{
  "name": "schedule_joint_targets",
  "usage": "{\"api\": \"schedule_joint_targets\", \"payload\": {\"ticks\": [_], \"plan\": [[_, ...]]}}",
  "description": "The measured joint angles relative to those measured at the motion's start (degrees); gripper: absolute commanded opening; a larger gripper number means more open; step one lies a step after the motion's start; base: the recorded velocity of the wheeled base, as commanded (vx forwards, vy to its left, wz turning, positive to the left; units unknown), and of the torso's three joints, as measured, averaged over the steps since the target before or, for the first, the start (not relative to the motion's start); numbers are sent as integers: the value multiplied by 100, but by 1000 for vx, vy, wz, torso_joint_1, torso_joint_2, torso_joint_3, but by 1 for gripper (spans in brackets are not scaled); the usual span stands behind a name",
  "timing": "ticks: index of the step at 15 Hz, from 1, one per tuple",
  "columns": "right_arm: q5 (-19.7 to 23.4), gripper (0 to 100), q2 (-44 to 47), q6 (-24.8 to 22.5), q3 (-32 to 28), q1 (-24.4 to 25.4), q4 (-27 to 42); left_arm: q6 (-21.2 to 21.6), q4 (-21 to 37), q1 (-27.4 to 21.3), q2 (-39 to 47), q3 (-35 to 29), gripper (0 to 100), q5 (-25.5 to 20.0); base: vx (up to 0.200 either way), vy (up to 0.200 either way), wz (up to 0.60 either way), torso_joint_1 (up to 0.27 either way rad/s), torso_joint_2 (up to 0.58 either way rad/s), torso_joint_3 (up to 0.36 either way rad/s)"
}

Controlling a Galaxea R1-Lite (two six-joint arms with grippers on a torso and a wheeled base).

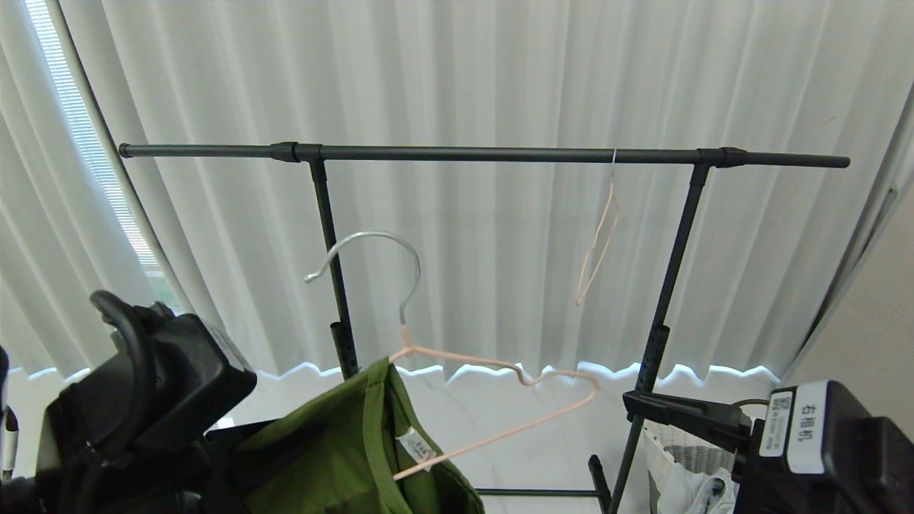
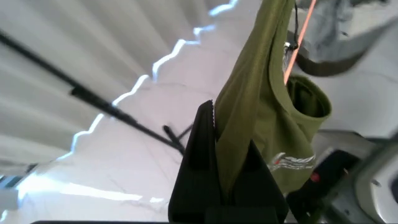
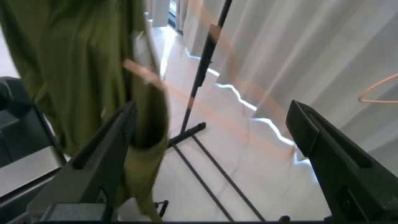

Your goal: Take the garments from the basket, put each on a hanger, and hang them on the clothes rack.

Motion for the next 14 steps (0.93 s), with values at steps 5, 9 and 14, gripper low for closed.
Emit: {"api": "schedule_joint_targets", "payload": {"ticks": [5, 9, 14], "plan": [[2, 100, 568, 1151, -328, -52, 169, 4, -6, 204, 22, -568, 0, 224, 0, 0, 0, 0, 0, 0], [-11, 100, 1480, 2252, -1169, -375, 446, 4, -6, 208, 39, -719, 0, 217, 0, 0, 0, 0, 0, 0], [-22, 100, 2445, 2525, -1632, -549, 564, 0, -5, 184, 28, -755, 0, 204, 0, 0, 0, 0, 0, 0]]}}
